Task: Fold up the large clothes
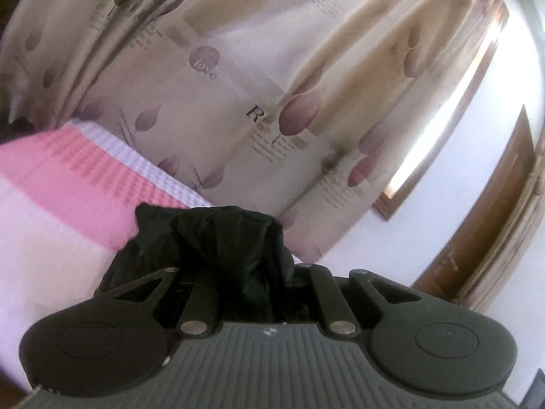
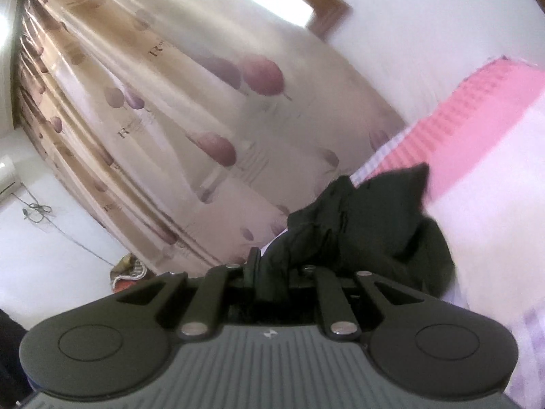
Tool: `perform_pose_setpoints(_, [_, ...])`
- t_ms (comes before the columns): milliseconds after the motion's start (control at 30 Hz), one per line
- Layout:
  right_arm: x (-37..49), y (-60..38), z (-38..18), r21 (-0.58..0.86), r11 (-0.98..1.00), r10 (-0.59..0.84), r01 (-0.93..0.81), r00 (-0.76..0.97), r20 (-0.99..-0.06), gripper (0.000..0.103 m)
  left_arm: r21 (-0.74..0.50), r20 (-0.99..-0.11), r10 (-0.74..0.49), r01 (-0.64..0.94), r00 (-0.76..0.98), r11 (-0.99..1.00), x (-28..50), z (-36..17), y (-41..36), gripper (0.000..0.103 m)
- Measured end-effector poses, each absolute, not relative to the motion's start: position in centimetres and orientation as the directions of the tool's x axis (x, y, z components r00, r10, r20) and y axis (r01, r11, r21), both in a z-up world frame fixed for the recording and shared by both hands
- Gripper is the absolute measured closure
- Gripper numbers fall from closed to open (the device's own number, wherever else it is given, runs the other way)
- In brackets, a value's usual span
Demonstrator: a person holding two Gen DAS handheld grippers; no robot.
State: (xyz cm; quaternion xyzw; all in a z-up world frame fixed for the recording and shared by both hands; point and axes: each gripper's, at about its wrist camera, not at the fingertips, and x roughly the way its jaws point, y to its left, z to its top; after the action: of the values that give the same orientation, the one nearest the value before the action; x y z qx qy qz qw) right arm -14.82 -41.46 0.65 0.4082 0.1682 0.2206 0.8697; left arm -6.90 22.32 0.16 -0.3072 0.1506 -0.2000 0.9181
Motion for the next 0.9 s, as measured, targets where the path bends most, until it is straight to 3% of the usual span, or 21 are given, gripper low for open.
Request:
perform_pose_setpoints(433, [-1.8, -41.7, -0.6, 0.784, 0.608, 0.459, -0.13, 0.862, -0.214, 0.09, -0.599, -0.234, -0.369, 0.166, 0.899, 0.784, 5.2, -0.2, 19.6, 0.085])
perform_pose_setpoints(700, [3.3, -41.9, -3.5, 0.806, 0.591, 0.411, -0.037, 0.874, -0.261, 0.087, -0.631, -0.274, -0.319, 0.081, 0.907, 0.771, 9.5, -1.8, 19.0, 0.073])
perform_pose_setpoints(800, [3.8, -42.1, -3.8, 0.834, 0.55, 0.401, -0.038, 0.888, -0.224, 0.078, -0.614, -0.264, -0.295, 0.076, 0.918, 0.786, 9.7, -1.7, 18.6, 0.052])
perform_pose_setpoints(867, [3.8, -42.0, -3.8, 0.843, 0.537, 0.39, -0.041, 0.898, -0.205, 0.068, -0.587, -0.25, -0.263, 0.07, 0.932, 0.806, 9.3, -1.4, 18.2, 0.007])
perform_pose_setpoints(900, [3.6, -41.9, -3.7, 0.847, 0.529, 0.382, -0.048, 0.905, -0.188, 0.055, -0.569, -0.228, -0.22, 0.053, 0.949, 0.82, 8.7, -1.2, 18.0, 0.0])
